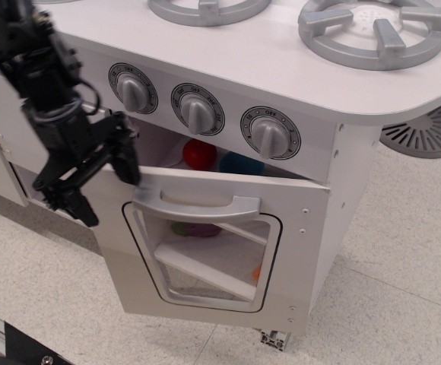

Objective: Open oven

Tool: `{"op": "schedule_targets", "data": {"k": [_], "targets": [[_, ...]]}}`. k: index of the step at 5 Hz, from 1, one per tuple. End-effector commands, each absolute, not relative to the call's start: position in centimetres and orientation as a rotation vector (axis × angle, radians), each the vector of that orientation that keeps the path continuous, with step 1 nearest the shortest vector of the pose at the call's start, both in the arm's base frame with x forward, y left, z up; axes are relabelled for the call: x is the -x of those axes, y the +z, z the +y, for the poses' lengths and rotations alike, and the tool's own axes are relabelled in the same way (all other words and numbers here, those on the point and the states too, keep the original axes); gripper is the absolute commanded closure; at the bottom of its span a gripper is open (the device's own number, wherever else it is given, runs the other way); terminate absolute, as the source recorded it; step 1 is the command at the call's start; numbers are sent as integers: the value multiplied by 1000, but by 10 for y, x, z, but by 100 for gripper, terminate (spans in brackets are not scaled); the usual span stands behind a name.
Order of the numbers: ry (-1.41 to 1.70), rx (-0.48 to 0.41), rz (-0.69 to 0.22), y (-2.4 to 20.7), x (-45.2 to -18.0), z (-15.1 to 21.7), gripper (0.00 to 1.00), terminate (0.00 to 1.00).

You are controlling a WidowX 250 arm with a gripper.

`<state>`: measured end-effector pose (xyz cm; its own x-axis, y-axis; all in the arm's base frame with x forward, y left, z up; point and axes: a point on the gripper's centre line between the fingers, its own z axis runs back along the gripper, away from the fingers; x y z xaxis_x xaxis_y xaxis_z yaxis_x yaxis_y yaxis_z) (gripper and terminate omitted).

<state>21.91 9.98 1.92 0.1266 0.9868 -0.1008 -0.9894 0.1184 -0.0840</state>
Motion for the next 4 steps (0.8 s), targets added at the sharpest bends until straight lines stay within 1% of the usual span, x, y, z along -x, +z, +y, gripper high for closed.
{"op": "schedule_targets", "data": {"k": [1, 2, 3, 4], "targets": [[1451, 137, -101, 64, -222, 108, 0, 0], [1543, 112, -136, 59, -245, 116, 0, 0], [1575, 78, -195, 47, -253, 121, 0, 0], [1485, 33, -215, 61, -261, 132, 0, 0]]}}
